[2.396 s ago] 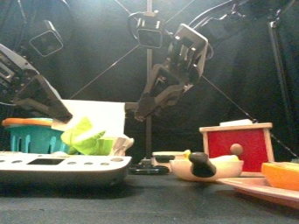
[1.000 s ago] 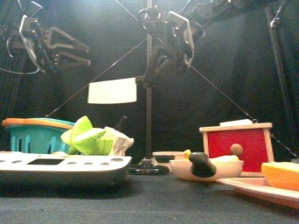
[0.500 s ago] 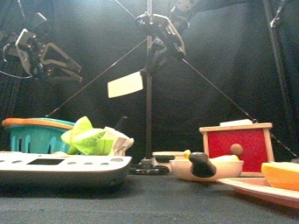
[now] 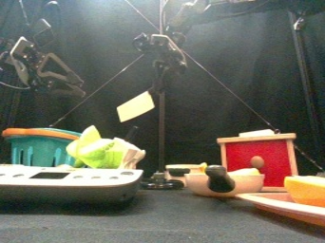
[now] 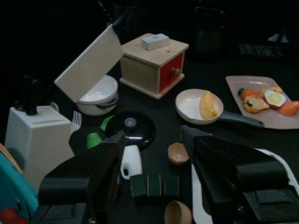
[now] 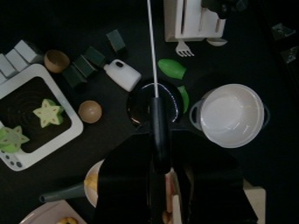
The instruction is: Put cleaver back in holder
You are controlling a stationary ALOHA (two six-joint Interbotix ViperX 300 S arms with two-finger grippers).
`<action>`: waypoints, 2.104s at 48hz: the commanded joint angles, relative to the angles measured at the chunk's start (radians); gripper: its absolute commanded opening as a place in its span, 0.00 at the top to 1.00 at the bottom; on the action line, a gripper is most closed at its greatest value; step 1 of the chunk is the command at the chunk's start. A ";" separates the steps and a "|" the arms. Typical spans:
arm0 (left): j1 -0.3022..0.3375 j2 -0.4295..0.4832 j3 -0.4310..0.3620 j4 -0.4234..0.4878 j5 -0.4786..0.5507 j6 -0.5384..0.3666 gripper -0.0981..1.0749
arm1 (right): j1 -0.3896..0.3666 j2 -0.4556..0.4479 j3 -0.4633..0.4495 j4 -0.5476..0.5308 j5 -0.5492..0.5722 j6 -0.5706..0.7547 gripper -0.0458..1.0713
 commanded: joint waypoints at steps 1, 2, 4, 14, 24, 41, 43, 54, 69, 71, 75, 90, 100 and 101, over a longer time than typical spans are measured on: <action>0.000 0.002 -0.008 0.003 -0.003 0.000 0.16 | -0.028 0.014 -0.078 0.009 0.035 -0.023 0.62; -0.002 0.002 -0.006 0.002 -0.003 0.000 0.16 | -0.032 0.021 -0.086 0.009 0.044 -0.026 0.62; 0.000 0.002 -0.003 0.003 -0.003 0.000 0.16 | -0.041 0.035 -0.097 0.012 0.061 -0.035 0.62; 0.000 0.002 0.002 0.003 -0.003 0.002 0.16 | -0.072 0.097 -0.164 0.014 0.104 -0.074 0.62; 0.003 0.002 0.005 0.003 -0.003 0.002 0.16 | -0.097 0.130 -0.216 0.012 0.140 -0.077 0.62; 0.006 0.002 0.006 0.003 -0.003 0.002 0.16 | -0.098 0.144 -0.233 0.018 0.152 -0.078 0.62; 0.006 0.002 0.006 0.003 -0.003 0.002 0.16 | -0.098 0.144 -0.233 0.018 0.152 -0.078 0.62; 0.006 0.002 0.009 0.003 -0.003 0.002 0.16 | -0.097 0.144 -0.233 0.040 0.155 -0.080 0.62; 0.008 0.002 0.011 0.003 -0.002 0.002 0.16 | -0.098 0.149 -0.232 0.044 0.164 -0.080 0.62; 0.006 0.002 0.011 0.003 -0.003 0.002 0.16 | -0.100 0.150 -0.232 0.044 0.163 -0.080 0.62; 0.008 0.002 0.012 0.005 -0.003 0.002 0.16 | -0.098 0.153 -0.233 0.043 0.164 -0.080 0.62; 0.008 0.002 0.012 0.003 -0.003 0.002 0.16 | -0.100 0.164 -0.233 0.044 0.173 -0.101 0.62; 0.008 0.002 0.014 0.003 -0.003 0.002 0.16 | -0.100 0.173 -0.249 0.044 0.175 -0.103 0.62; 0.008 0.002 0.014 0.003 -0.003 0.002 0.16 | -0.100 0.175 -0.252 0.044 0.175 -0.103 0.62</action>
